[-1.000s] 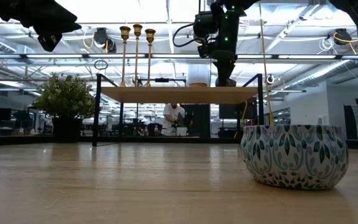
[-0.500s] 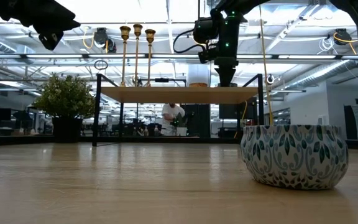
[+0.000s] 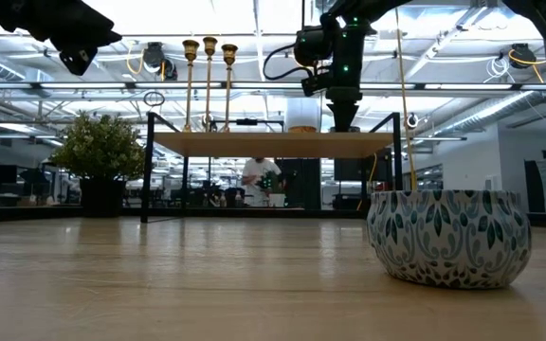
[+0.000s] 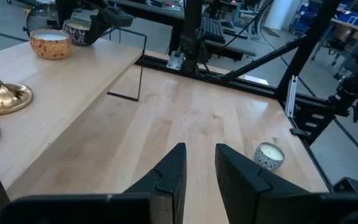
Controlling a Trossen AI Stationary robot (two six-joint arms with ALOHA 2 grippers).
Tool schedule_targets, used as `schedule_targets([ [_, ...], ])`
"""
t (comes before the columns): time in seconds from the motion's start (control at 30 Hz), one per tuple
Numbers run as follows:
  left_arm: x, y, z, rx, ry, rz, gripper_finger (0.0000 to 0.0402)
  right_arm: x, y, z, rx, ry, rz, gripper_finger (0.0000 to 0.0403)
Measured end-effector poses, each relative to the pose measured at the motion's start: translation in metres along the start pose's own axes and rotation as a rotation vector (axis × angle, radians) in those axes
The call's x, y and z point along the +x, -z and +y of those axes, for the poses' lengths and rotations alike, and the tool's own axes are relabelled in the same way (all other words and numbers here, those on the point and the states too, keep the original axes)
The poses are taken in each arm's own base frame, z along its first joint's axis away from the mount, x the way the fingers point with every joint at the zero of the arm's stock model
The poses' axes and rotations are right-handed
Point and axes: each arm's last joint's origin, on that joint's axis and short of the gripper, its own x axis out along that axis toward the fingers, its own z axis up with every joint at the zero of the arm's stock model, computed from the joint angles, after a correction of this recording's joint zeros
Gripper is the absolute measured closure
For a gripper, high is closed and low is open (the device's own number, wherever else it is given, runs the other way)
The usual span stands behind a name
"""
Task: Pick & Place candle stick holders
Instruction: Put the black scented candle on the shelf
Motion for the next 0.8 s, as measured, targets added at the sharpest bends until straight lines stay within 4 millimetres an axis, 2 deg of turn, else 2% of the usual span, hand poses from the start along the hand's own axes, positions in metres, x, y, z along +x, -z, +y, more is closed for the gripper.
schedule_targets([
  [0.4,-0.006,0.0,-0.002,0.078,0.095,-0.01,0.0316,0.0,-0.001,0.002,-0.041,0.003,-0.007,0.0103],
  [0.8,-0.017,0.033,0.008,0.08,0.124,-0.137,0.0316,-0.001,-0.003,0.001,-0.037,0.012,-0.021,0.0103],
])
